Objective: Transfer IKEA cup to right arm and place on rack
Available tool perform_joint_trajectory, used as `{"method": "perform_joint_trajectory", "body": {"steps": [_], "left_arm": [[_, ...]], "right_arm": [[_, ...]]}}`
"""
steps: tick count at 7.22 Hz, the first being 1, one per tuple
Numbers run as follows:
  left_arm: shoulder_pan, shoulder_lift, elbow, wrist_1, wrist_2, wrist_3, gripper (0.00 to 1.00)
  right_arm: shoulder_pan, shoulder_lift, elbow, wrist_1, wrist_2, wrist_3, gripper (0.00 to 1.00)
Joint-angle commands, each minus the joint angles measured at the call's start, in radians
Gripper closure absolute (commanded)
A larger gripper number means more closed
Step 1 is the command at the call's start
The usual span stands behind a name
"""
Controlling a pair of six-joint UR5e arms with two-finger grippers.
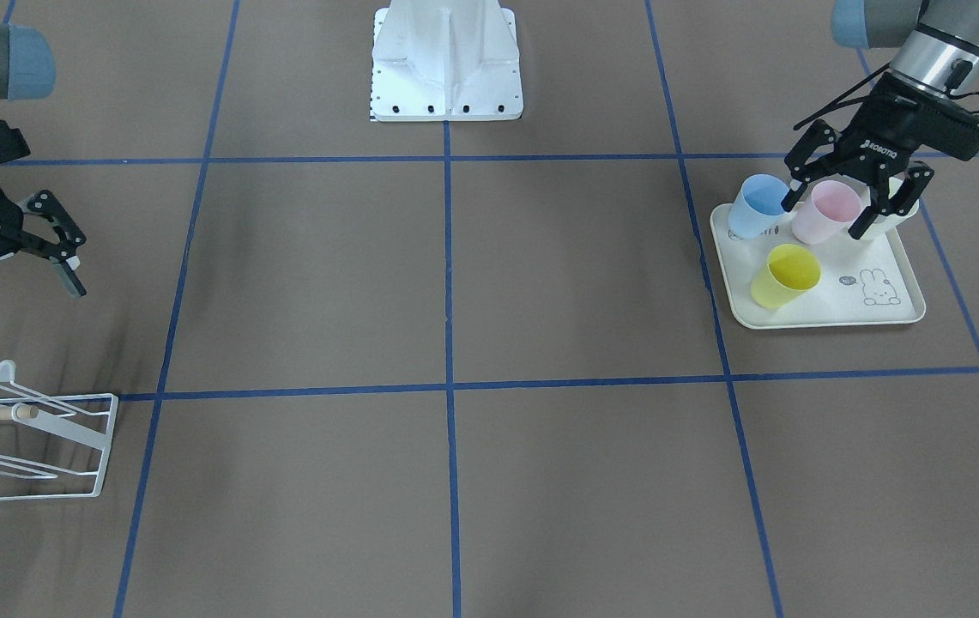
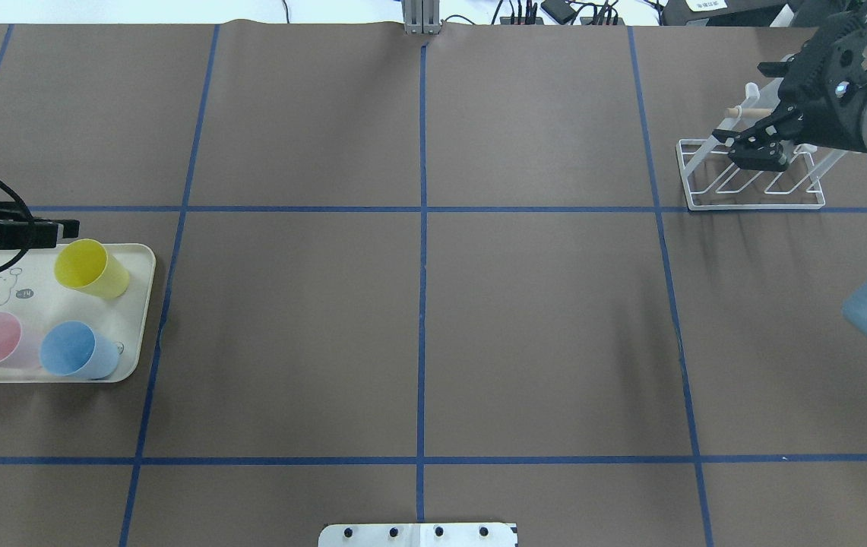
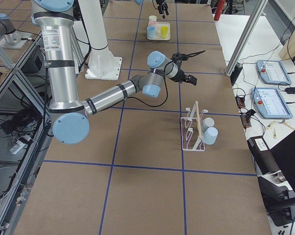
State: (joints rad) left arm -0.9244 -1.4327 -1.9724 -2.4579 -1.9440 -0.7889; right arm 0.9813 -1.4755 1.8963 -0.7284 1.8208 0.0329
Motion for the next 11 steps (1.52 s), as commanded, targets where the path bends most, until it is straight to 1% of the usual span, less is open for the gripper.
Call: {"method": "perform_joint_trajectory", "body": {"steps": [1, 3, 4, 5, 6, 7, 8, 10, 11], "left_arm": [[0.001, -0.002, 0.023, -0.004, 0.028, 0.01, 0.0], [0.001, -0.002, 0.036, -0.006, 0.028, 0.011, 0.0], [0.003, -0.002, 0.044, -0.004, 0.028, 0.011, 0.0], [0.001, -0.003, 0.041, -0.004, 0.028, 0.011, 0.0], [0.001, -0.003, 0.043, -0.004, 0.028, 0.01, 0.0], [0.004, -0.005, 0.055, -0.004, 0.028, 0.008, 0.0], [0.006, -0.015, 0.094, -0.006, 0.036, 0.008, 0.0], [0.029, -0.041, 0.174, -0.007, 0.094, 0.004, 0.0], [0.032, -0.051, 0.2, -0.007, 0.096, 0.0, 0.0]], "right_arm": [[-0.042, 0.0, 0.009, 0.015, 0.005, 0.062, 0.01], [-0.096, 0.0, 0.01, 0.015, 0.008, 0.076, 0.01], [-0.113, 0.001, 0.024, 0.017, 0.032, 0.129, 0.01], [-0.159, 0.006, -0.018, 0.029, 0.047, 0.139, 0.0], [-0.158, -0.002, -0.02, 0.108, 0.057, 0.178, 0.0], [-0.17, 0.001, -0.017, 0.118, 0.058, 0.211, 0.0], [-0.196, 0.003, -0.017, 0.116, 0.058, 0.211, 0.0], [-0.21, 0.011, -0.003, 0.116, 0.057, 0.211, 0.0], [-0.214, 0.011, -0.003, 0.116, 0.058, 0.211, 0.0]]}}
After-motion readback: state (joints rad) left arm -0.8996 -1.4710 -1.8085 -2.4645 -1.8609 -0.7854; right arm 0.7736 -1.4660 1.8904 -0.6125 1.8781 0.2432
